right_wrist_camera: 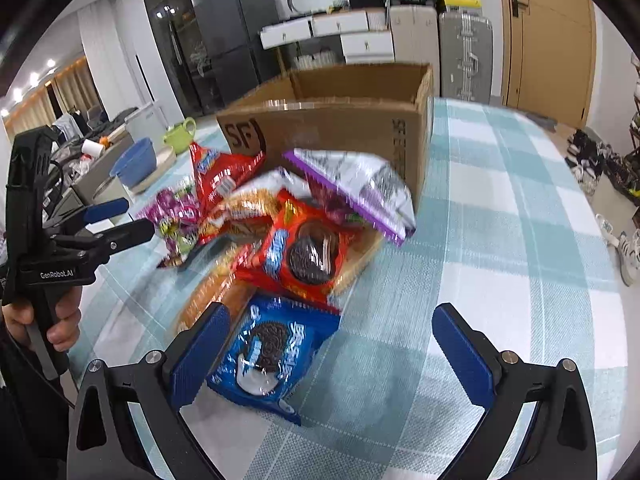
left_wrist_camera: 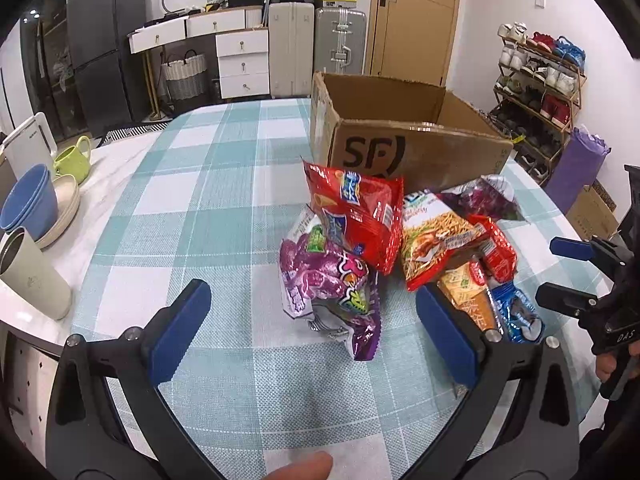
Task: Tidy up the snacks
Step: 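Withdraw both tools from the box back toward the snack pile, then grasp the purple candy bag with the left gripper while the right grasps the blue Oreo pack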
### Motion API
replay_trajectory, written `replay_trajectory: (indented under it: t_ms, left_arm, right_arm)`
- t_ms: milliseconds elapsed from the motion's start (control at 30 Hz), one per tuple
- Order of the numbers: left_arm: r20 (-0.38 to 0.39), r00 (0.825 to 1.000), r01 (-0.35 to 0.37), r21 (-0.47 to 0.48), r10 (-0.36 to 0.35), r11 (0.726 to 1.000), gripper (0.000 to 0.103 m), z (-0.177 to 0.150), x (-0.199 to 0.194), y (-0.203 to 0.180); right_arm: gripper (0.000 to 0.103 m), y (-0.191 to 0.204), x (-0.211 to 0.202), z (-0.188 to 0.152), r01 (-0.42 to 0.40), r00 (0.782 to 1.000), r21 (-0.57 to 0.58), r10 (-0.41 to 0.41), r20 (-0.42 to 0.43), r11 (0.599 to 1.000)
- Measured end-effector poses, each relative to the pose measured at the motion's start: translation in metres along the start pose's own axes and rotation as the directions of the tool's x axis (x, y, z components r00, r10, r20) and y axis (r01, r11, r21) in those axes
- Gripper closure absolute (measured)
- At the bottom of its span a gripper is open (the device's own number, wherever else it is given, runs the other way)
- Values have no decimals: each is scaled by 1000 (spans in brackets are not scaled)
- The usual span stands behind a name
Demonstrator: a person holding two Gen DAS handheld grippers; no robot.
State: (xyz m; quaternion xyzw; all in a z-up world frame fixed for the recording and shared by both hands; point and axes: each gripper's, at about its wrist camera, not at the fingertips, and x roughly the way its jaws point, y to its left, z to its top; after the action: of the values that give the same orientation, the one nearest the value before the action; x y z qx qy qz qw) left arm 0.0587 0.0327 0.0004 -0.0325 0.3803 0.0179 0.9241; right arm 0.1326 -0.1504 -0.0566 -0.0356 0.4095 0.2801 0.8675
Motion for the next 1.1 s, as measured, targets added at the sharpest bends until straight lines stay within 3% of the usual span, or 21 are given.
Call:
replay_trajectory:
  t_ms: [433, 667, 900, 1000, 1100]
  left_arm:
    - [-45, 999, -3, 0, 3, 1000, 1, -6, 19, -1]
    - [-66, 998, -3, -35, 1, 999, 1, -8, 30, 7]
    - [-84, 996, 12, -90, -19, 996, 1, -8, 44, 14]
    - [-91, 996, 14, -115, -24, 993, 1, -8, 50, 17]
    - [-94, 994, 33, -136, -46, 990, 1, -7, 55, 19]
  right_arm:
    - [1, 18, 29, -16, 12, 996, -56, -16, -86, 998]
    - [1, 6, 26, -16, 36, 993, -58, -42, -111, 998]
    - [1, 19, 34, -22, 53, 991, -114, -67, -117, 992]
    - [9, 25, 32, -23, 43, 992, -159, -62, -115, 986]
    - [25, 26, 27, -25, 26, 991, -202, -51, -122, 979]
